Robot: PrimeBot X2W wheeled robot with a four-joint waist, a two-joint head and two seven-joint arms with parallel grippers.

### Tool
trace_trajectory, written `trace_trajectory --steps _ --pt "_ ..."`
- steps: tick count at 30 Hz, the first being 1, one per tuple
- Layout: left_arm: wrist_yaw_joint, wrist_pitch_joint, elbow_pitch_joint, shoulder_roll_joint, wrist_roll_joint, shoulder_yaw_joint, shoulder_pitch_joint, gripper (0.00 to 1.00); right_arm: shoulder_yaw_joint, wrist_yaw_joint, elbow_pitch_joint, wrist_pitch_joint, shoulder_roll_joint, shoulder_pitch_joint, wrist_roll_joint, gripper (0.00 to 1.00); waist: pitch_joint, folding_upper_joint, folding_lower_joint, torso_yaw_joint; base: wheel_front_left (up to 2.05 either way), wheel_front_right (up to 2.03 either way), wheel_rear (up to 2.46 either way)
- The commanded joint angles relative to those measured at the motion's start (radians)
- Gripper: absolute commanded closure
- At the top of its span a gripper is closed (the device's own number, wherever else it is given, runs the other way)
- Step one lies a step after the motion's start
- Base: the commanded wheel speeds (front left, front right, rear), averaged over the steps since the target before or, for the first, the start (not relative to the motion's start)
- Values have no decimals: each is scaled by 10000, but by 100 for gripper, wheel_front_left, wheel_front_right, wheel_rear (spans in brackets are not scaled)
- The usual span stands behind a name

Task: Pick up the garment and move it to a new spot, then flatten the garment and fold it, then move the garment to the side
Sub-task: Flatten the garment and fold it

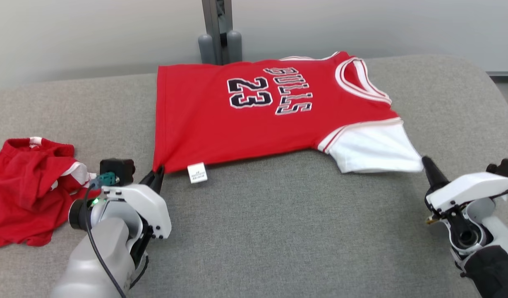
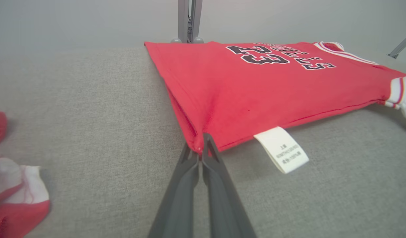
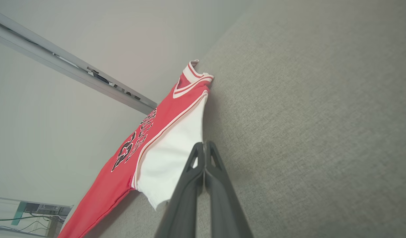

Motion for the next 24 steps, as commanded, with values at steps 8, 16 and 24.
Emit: trace_trajectory --steps 8,16,24 --pt "6 53 -72 304 -135 -467 1137 100 365 3 -151 1915 -336 877 932 100 -893 0 0 -74 0 0 0" --pt "6 709 -678 727 -406 -1317 1883 100 673 3 -577 3515 -946 1401 1433 100 -1267 0 0 -129 0 0 0" --pt "6 1647 -1536 1568 -1194 -1971 2485 100 758 3 -1440 5016 -1526 1948 2064 100 -1483 0 0 -268 0 0 0"
